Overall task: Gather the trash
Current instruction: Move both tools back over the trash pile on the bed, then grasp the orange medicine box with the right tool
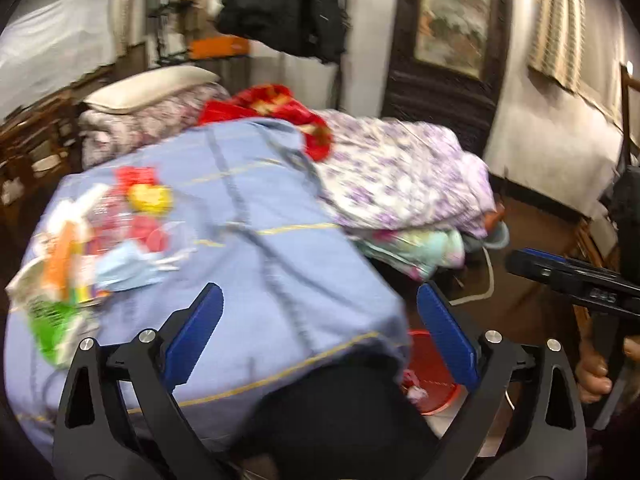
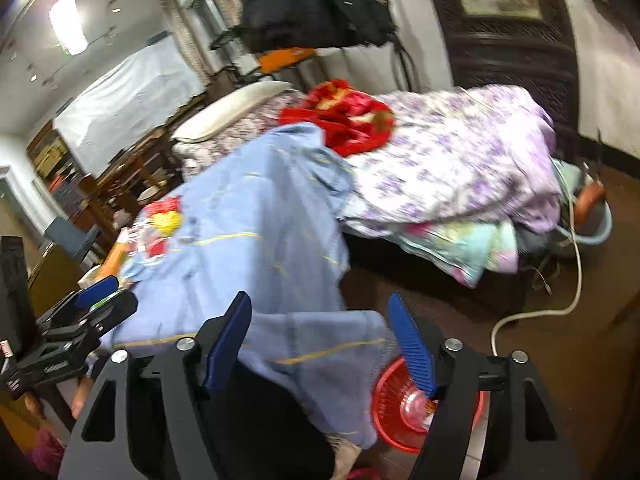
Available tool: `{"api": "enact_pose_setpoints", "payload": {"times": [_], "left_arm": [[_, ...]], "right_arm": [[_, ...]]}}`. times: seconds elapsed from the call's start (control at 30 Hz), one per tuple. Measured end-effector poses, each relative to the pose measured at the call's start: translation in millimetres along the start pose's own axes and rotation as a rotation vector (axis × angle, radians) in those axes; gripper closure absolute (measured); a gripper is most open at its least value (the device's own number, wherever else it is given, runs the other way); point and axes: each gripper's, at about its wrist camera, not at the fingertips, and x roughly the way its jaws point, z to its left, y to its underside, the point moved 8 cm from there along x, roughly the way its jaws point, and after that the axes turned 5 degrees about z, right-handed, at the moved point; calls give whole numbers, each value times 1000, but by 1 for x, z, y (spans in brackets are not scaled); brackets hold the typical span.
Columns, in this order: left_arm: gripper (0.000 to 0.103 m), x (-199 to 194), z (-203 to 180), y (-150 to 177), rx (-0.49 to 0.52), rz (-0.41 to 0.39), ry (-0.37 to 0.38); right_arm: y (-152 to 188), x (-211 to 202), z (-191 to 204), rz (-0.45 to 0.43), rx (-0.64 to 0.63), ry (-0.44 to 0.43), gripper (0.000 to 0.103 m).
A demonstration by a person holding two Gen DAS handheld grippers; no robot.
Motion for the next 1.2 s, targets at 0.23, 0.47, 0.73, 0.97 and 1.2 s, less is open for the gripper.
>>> {"api": "enact_pose_setpoints", "payload": {"times": [0.23,0.47,0.73,0.97,1.2], "left_arm": [[7,-48,98,24,-147,-73,-177],[7,-63,192,66,-287,-61,-370],[7,-50,241,94,-385,-35,-398],[7,-37,246,110,-468,-12,-316],[7,-33,242,112,-450,11,-333]], "right_arm": [[2,-6,78,1,-128,-53,24],[14,19,143,70,-221,-103,24],[21,66,196,157,-253,-179,24],[15,113,237,194,-249,-224,24],[4,149,282,217,-239,-290,24]]}}
